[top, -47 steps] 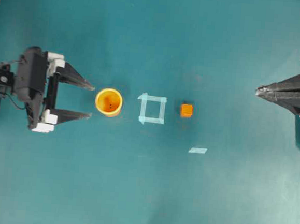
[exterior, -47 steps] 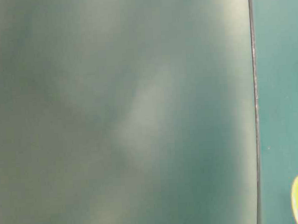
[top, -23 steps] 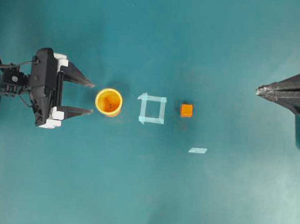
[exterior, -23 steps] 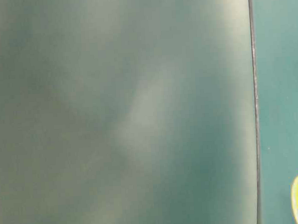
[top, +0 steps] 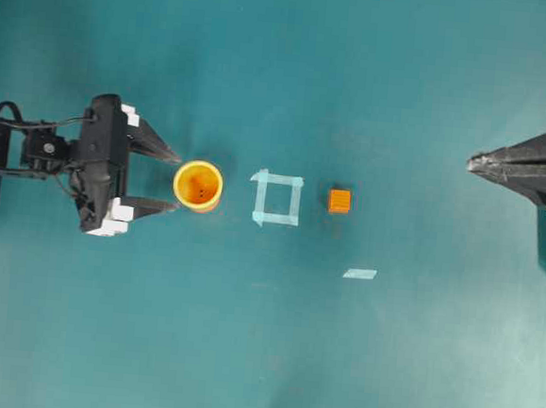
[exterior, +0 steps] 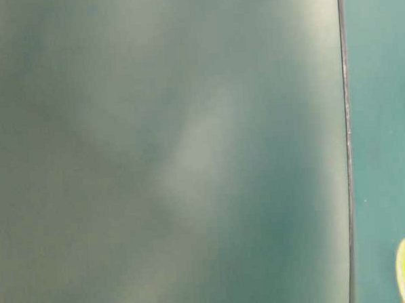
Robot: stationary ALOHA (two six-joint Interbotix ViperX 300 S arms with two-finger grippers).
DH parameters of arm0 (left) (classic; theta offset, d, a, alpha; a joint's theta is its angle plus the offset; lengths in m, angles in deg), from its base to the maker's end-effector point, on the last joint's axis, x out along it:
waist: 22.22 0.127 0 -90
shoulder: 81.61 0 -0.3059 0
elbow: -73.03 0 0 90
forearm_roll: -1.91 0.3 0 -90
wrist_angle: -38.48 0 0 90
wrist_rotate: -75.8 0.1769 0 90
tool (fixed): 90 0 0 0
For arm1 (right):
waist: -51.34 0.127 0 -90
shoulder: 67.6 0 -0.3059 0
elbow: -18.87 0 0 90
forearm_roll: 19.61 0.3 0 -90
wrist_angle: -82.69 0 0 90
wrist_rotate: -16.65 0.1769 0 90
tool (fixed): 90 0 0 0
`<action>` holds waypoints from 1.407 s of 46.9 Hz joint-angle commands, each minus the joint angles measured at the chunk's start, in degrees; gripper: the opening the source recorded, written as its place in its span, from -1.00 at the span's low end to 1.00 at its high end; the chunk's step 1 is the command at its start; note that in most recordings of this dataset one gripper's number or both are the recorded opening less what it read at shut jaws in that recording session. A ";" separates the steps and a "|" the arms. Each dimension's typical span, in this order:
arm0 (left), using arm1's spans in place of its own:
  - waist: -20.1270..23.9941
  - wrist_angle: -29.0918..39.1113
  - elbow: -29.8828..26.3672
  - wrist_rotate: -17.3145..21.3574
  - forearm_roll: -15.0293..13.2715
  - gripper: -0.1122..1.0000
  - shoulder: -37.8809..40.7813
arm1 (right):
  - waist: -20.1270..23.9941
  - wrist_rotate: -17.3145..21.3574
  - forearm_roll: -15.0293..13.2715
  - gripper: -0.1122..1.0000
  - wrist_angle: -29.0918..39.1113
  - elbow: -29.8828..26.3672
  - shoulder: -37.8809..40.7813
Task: Move the cup to the right with left arm.
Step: 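Move the open left gripper rightward around the orange cup, then close the left gripper on the orange cup's side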
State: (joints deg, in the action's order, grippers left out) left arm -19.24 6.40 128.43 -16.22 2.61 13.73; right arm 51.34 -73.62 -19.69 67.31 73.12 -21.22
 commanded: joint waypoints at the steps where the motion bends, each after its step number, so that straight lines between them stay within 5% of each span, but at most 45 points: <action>1: -0.70 -0.26 -1.49 -0.62 0.00 0.65 0.44 | 0.09 -0.09 -0.18 -0.81 0.09 -1.76 0.35; 11: -2.72 -0.18 -2.81 -3.43 -0.09 0.70 2.81 | 0.09 -0.18 -0.09 -0.81 1.32 -2.02 0.35; 52: -1.32 -2.02 -9.05 -2.29 0.00 0.71 9.58 | 0.09 -0.18 -0.18 -0.81 1.32 -2.02 0.35; 66: -1.32 -2.20 -8.53 -0.35 0.09 0.44 9.58 | 0.09 -0.18 -0.18 -0.81 1.93 -2.02 0.35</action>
State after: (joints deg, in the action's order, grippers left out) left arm -20.55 4.64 120.16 -17.01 2.61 24.19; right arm 51.34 -73.79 -19.78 69.07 72.86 -21.22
